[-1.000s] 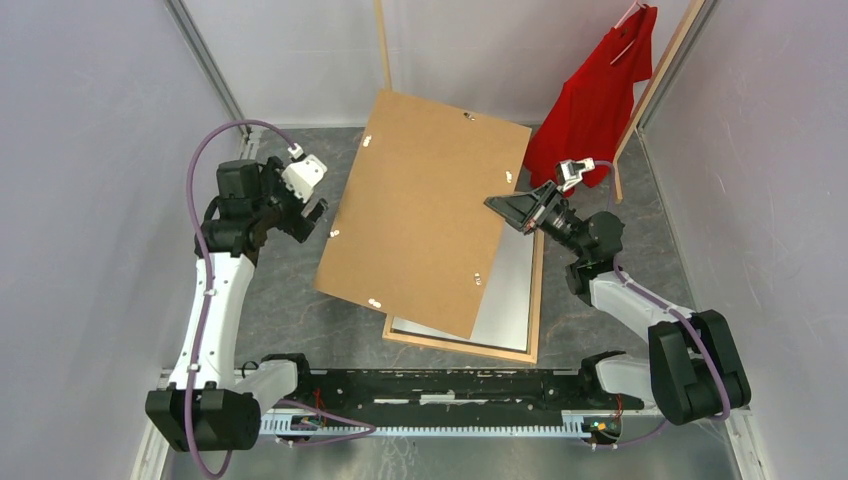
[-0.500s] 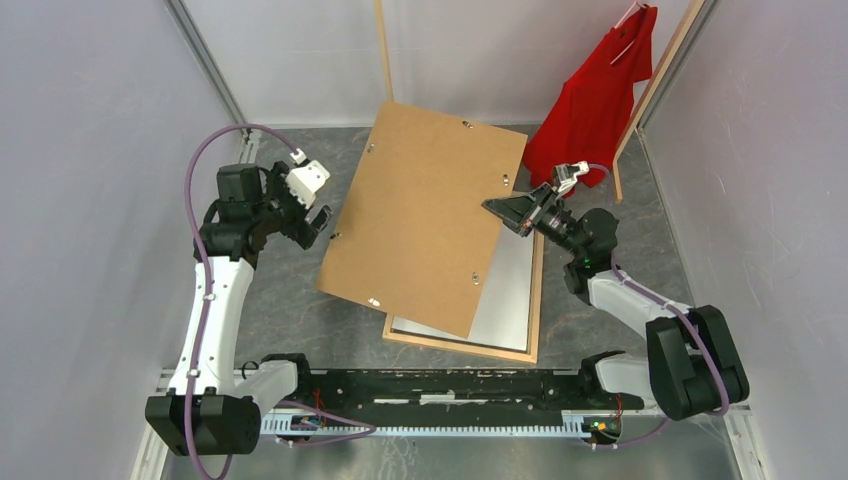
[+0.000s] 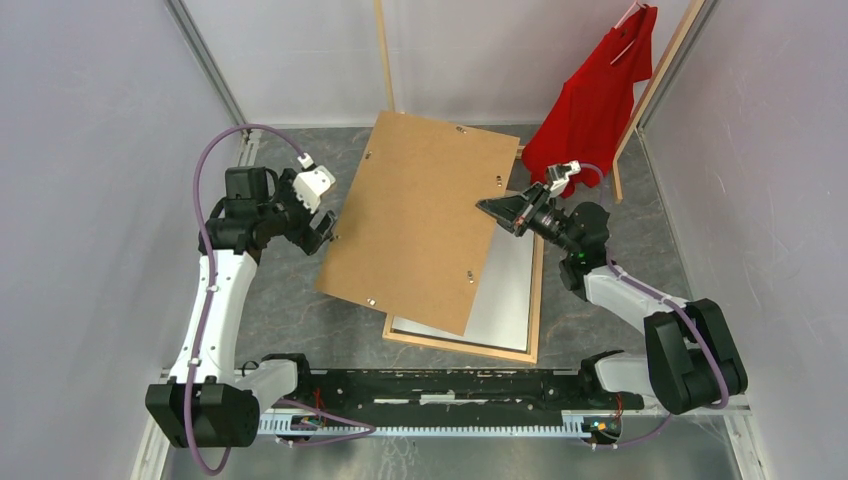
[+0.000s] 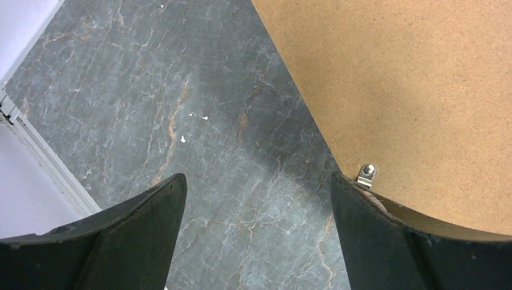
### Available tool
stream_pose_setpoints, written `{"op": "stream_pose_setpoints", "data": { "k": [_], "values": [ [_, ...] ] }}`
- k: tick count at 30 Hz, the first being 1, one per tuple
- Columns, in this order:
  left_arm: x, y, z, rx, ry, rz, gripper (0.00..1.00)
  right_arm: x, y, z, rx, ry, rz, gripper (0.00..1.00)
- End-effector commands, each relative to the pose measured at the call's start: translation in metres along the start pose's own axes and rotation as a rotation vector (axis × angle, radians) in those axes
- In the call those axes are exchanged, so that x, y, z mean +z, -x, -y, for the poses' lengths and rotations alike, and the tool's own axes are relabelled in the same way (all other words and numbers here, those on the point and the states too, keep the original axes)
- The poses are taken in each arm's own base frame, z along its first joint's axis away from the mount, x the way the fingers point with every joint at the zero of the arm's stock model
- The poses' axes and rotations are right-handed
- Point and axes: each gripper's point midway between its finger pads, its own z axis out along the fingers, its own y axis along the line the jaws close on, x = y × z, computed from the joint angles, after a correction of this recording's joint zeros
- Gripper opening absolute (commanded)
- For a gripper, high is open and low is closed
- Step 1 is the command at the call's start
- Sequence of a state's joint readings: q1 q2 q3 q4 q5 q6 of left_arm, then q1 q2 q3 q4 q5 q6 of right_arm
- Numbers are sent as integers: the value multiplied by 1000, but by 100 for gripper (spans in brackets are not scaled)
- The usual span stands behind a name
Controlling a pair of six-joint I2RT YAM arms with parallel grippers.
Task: Put the photo into the frame
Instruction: Place the photo frame item in the photo frame.
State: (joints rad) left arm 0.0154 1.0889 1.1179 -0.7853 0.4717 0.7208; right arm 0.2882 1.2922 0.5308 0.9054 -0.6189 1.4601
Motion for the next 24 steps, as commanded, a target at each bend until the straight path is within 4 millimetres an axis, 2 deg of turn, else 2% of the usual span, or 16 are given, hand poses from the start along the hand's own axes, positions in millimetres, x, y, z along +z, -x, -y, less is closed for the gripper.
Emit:
{"op": "stream_pose_setpoints", "data": {
  "k": [1, 9, 14, 18, 21, 24],
  "values": [
    [1, -5, 7, 20, -30, -10, 94, 3, 16, -32, -53, 89, 81, 0],
    [-2, -11, 15, 16, -52, -27, 92, -6, 24, -19, -44, 23, 175, 0],
    [-3, -11, 21, 13, -79, -28, 91, -9, 23, -17, -29, 28, 181, 0],
    [-6, -9, 16, 14, -59, -36, 91, -11, 20, -13, -53, 11, 162, 0],
    [-6, -12, 8, 12, -27, -64, 92, -17, 12, 1, -77, -43, 96, 0],
    [1, -24, 2, 0, -14, -117, 92, -28, 1, 17, -72, -90, -8, 0]
  ]
}}
